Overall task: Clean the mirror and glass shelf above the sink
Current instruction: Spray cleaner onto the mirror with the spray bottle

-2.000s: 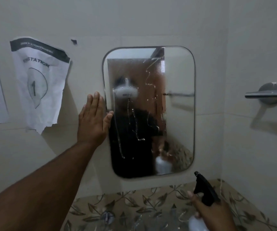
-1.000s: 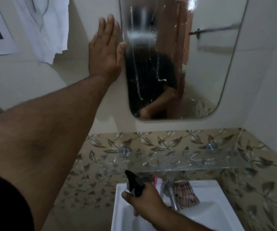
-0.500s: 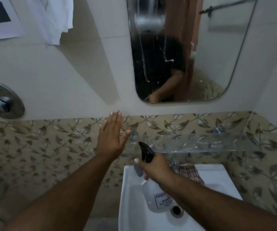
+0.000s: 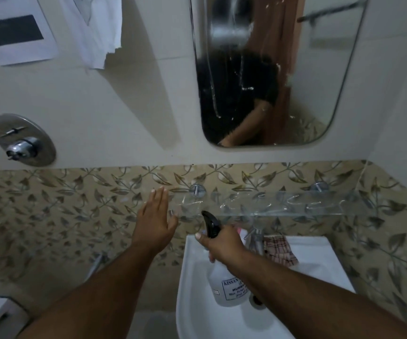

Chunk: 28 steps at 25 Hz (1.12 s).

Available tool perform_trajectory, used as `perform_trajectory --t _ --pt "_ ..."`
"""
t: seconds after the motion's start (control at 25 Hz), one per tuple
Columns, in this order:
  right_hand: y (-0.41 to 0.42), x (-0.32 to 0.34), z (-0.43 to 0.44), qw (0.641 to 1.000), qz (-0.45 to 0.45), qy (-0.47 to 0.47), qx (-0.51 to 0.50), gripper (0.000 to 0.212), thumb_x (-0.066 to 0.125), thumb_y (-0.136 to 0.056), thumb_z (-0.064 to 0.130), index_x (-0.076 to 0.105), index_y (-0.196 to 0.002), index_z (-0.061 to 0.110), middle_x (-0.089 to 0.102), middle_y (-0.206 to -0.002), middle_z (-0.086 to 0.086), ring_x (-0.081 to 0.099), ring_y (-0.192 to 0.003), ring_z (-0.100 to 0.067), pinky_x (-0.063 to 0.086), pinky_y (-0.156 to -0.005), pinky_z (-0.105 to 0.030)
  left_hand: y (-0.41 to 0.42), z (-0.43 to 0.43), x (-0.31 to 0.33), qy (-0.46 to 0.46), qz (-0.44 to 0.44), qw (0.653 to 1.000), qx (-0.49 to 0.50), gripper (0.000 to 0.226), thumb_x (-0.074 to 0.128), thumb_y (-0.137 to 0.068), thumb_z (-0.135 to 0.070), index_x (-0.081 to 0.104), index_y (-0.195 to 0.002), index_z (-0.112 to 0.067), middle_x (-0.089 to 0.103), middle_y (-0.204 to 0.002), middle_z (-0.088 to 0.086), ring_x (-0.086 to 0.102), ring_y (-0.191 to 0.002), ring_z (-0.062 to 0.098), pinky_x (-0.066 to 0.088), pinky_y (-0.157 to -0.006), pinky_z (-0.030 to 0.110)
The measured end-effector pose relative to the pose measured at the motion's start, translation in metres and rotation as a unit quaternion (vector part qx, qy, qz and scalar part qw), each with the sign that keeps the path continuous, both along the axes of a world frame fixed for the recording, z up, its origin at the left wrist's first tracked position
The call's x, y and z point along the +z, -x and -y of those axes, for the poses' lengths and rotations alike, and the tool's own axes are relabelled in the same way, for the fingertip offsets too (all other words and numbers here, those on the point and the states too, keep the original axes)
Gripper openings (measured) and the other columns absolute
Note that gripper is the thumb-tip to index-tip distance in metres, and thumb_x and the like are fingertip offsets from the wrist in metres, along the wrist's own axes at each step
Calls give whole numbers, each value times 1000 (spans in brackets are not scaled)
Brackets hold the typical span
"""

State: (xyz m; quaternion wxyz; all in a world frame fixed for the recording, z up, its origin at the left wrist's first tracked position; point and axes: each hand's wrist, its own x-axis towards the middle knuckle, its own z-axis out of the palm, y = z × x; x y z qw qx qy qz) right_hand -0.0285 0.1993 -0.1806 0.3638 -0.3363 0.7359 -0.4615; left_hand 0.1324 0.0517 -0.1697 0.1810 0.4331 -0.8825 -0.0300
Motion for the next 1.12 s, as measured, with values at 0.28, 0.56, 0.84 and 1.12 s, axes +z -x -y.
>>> perform_trajectory --t 0.28,0.56,0.84,1.12 --pt "3 -8 -23 1000 -1 19 4 33 79 -89 45 70 -101 16 67 -53 -8 59 -39 -12 47 -48 -25 -16 -12 4 -18 -9 1000 22 90 33 -95 -53 3 -173 -19 -1 -182 -1 -4 -168 17 10 -133 45" --pt "43 2 -65 997 0 14 -72 27 80 -91 38 70 -94 13 62 -46 0 59 -40 -12 46 -41 -20 9 -9 30 29 7 1000 -6 91 17 -98 -68 0 -173 -20 -3 -182 1 -4 -168 19 9 -133 48" --pt "67 -1 -118 992 -1 1 -124 18 81 -90 33 68 -95 21 70 -69 -8 61 -47 -16 56 -53 -31 81 54 156 208 -96 973 -6 78 24 -111 -56 -6 -172 -17 -12 -181 5 -16 -166 24 2 -134 51" --pt "74 -1 -124 990 8 -6 -140 30 82 -89 36 71 -105 14 63 -44 4 58 -40 -10 46 -42 -19 107 96 157 168 -220 960 31 76 35 -110 -48 2 -172 -19 4 -180 11 -4 -166 23 -4 -132 41"
